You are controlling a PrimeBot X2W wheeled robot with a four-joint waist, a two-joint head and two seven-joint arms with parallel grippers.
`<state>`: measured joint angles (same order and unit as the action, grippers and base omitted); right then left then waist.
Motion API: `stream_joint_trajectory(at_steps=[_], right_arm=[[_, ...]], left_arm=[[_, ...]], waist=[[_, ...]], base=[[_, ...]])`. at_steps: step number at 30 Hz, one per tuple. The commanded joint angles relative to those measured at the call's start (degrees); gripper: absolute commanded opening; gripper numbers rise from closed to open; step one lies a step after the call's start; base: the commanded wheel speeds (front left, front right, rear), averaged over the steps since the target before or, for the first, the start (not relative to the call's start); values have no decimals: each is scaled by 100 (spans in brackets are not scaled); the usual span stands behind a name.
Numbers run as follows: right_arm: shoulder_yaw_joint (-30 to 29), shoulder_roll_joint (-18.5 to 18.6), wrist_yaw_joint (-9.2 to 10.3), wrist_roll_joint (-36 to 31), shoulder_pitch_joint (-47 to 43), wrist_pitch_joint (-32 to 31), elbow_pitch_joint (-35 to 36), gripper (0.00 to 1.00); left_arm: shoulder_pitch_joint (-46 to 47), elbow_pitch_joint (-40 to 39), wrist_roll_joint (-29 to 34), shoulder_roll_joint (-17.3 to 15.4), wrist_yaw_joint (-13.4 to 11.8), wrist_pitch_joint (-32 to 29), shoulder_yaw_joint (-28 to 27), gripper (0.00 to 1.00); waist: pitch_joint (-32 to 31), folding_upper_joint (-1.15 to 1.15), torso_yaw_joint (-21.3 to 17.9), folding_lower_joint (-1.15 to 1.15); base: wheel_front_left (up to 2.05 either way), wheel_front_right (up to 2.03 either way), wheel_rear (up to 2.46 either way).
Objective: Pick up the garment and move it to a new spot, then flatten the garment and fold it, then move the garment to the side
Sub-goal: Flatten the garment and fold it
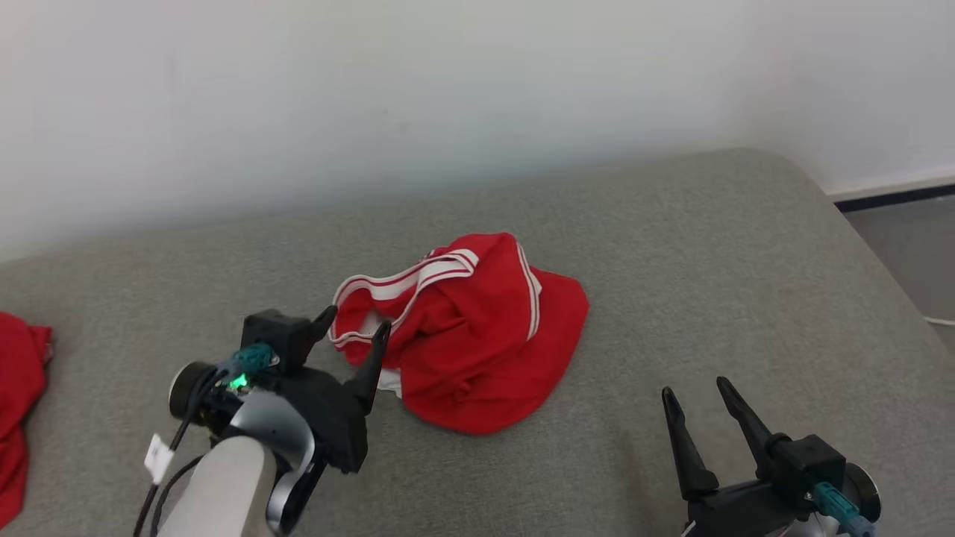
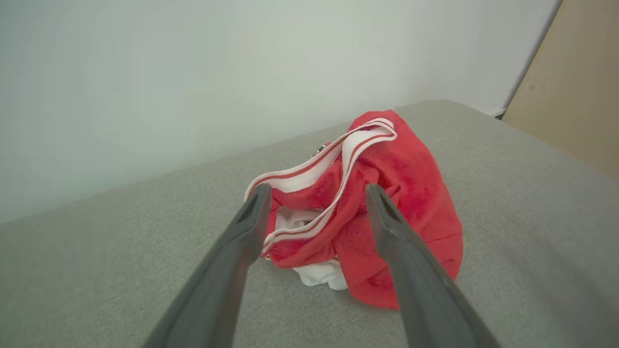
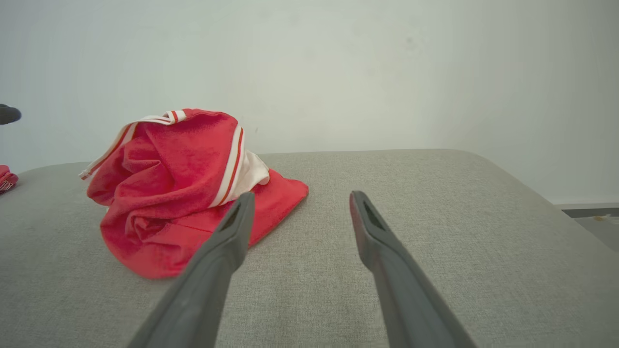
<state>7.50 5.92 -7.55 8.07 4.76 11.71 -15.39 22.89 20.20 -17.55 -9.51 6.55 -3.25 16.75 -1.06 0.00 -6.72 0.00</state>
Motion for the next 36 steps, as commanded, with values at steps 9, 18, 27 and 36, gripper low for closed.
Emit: stream_joint_trajectory(at_steps=[9, 18, 27, 36], right_arm=[[154, -99, 12, 135, 355, 160, -106, 100], [190, -183, 12, 174, 444, 284, -262, 100], [200, -206, 12, 179, 482, 323, -348, 100], [355, -209, 12, 247, 637, 341, -449, 100]], left_arm=[[1425, 1349, 419, 136, -93, -323, 416, 100], [1862, 1950, 532, 121, -520, -15, 322, 39], [2386, 1993, 116, 471, -350, 729, 209, 0], [3484, 1451, -952, 665, -139, 1769, 382, 0]], waist=[[822, 0, -1136, 0], [943, 0, -1431, 0], [844, 0, -1398, 0], [864, 0, -1526, 0]], base=[[0, 0, 0], [0, 0, 0], [0, 0, 0], [0, 0, 0]])
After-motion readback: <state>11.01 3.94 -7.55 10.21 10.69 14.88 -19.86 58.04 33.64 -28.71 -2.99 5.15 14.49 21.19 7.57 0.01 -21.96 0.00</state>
